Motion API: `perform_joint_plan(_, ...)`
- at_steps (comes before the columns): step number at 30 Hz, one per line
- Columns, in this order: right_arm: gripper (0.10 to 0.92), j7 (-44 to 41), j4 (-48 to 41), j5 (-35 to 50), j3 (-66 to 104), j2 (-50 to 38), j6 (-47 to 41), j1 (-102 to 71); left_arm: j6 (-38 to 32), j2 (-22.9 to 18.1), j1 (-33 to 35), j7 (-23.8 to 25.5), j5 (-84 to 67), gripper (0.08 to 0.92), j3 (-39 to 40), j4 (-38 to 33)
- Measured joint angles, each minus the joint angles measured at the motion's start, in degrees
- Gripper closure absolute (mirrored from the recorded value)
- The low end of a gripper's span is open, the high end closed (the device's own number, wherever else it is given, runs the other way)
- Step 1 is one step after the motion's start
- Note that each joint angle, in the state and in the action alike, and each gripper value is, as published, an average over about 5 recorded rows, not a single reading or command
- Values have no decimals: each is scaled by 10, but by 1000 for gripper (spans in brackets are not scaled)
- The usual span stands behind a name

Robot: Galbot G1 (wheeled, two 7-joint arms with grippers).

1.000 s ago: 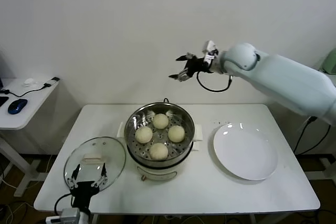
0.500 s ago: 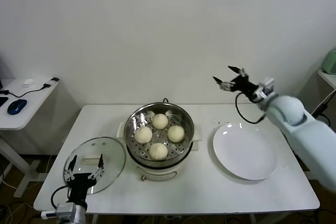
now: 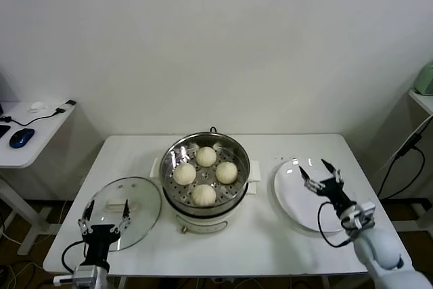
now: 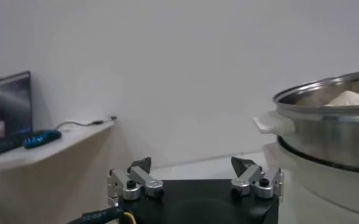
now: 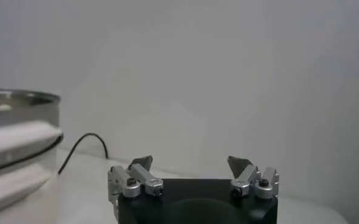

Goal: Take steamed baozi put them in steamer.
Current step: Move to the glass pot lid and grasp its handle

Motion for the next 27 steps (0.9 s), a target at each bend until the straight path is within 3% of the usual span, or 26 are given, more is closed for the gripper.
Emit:
perform_joint_plan(6,203,9,-2,-20,23,50,41,-57,-44,4,-8,-24,81,177,-12,25)
perform_joint_plan(13,203,22,-4,-37,36,88,63,-93,-83,14,-13,-84,292,177,-28,74)
perform_joint_plan(20,203,33,1,-48,40,108,71,-117,-76,20,-18,-112,499,177,-31,125)
perform_joint_plan(27,203,38,11,-54,45,118,74,-132,-48,16,-40,-122,602,177,-27,159)
